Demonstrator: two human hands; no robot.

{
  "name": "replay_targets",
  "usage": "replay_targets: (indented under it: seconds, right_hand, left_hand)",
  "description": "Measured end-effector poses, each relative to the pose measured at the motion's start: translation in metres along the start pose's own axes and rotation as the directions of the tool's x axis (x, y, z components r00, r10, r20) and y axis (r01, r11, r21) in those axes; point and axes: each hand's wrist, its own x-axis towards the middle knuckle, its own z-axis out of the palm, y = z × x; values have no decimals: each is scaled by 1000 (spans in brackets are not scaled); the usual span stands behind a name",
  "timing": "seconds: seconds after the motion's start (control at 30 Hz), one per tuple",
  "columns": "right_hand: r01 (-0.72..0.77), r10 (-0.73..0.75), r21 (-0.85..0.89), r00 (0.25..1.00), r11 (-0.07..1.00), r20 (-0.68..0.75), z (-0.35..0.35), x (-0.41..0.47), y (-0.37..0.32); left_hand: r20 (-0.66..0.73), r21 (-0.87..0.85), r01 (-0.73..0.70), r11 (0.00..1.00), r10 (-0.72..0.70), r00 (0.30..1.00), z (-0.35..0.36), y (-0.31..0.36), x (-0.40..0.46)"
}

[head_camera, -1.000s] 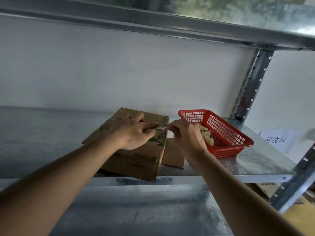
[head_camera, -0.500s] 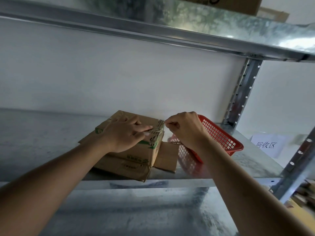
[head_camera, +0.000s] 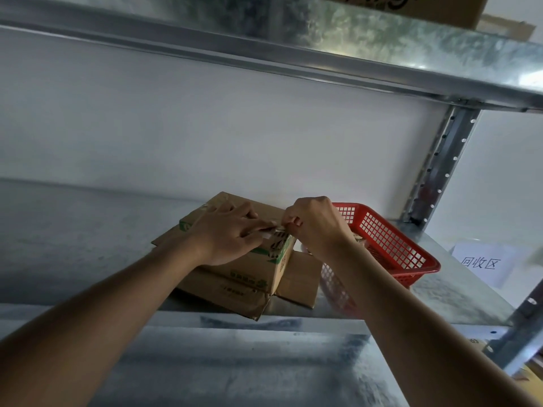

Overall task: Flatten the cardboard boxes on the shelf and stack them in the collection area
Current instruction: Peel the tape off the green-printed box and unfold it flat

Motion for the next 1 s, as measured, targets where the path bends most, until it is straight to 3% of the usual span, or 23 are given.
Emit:
replay_targets:
  seconds: [0.2,0.43,0.67,0.83,1.0]
  right_hand:
    - [109,-91,-122,985,987,147,-3,8,-1]
    - [91,-62,-90,957,992,284,-13,11,-2]
    - [16,-69,222,970,975,232,-19,8,6]
    - [24,-51,136,978,990,201,-13,11,9]
    - [-19,-17,169,979,985,206,-7,13,3]
  left_hand:
    - [-30,10,-8,1000,9,1000,3,-4,5]
    - [-35,6,-16,1000,16,999,5,-8,6]
    - [-44,14,-5,1000,5,999,6,-10,8]
    - [-33,-19,-21,1000,21,999,4,-9,8]
    - [-58,-17,-16,1000,15,998,5,-9,9]
